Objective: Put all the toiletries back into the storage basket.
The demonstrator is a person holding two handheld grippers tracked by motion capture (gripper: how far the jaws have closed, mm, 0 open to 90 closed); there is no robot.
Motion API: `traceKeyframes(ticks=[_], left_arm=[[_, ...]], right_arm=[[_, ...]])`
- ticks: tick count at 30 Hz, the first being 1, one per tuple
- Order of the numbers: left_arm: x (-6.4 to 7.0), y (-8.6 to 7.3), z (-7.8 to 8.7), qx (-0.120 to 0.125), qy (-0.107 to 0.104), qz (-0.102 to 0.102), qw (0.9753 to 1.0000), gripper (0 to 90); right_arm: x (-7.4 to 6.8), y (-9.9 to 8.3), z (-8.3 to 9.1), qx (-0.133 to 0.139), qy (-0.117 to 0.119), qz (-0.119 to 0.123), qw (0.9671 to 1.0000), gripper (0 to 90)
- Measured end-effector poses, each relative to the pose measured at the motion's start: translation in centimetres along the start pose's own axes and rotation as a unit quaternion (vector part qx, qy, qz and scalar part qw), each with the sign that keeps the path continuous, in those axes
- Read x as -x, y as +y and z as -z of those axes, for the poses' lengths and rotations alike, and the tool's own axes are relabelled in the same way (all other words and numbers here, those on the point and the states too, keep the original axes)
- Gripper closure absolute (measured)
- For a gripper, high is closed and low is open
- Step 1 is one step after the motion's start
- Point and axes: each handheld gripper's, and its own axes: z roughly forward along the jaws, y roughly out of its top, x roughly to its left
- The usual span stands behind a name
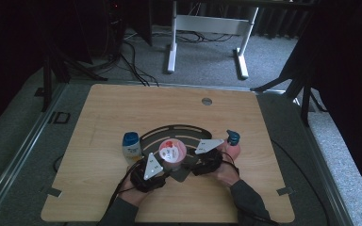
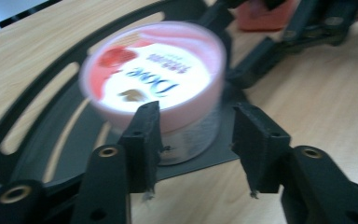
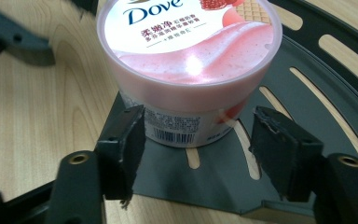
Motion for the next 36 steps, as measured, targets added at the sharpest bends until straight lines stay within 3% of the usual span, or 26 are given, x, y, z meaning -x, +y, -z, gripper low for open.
traceKeyframes(ticks=[6, 14, 19, 25, 26, 36], left_arm=[[1.2, -0.8, -2.5, -0.031, -0.025, -0.007, 0.9992, 69.0], [1.6, -1.1, -4.0, -0.044, -0.024, -0.019, 0.9985, 89.0], [1.7, -1.3, -4.5, -0.057, -0.023, -0.021, 0.9979, 89.7], [1.2, -1.5, -4.6, -0.052, -0.036, -0.011, 0.9979, 89.8], [1.2, -1.6, -4.6, -0.050, -0.039, -0.008, 0.9979, 89.8], [1.1, -1.6, -4.7, -0.051, -0.043, -0.019, 0.9976, 90.0]], right_arm=[[-0.1, -0.1, 0.6, 0.010, -0.003, 0.001, 0.9999, 50.7], [0.0, -0.6, 0.6, 0.014, 0.008, -0.005, 0.9999, 66.8], [0.1, -0.7, 0.7, 0.019, 0.014, -0.011, 0.9997, 76.2], [0.2, -0.8, 0.7, 0.018, 0.008, -0.013, 0.9997, 89.3], [0.3, -0.8, 0.6, 0.017, 0.000, -0.017, 0.9997, 89.8], [0.3, -0.9, 0.4, 0.023, 0.008, -0.019, 0.9995, 90.0]])
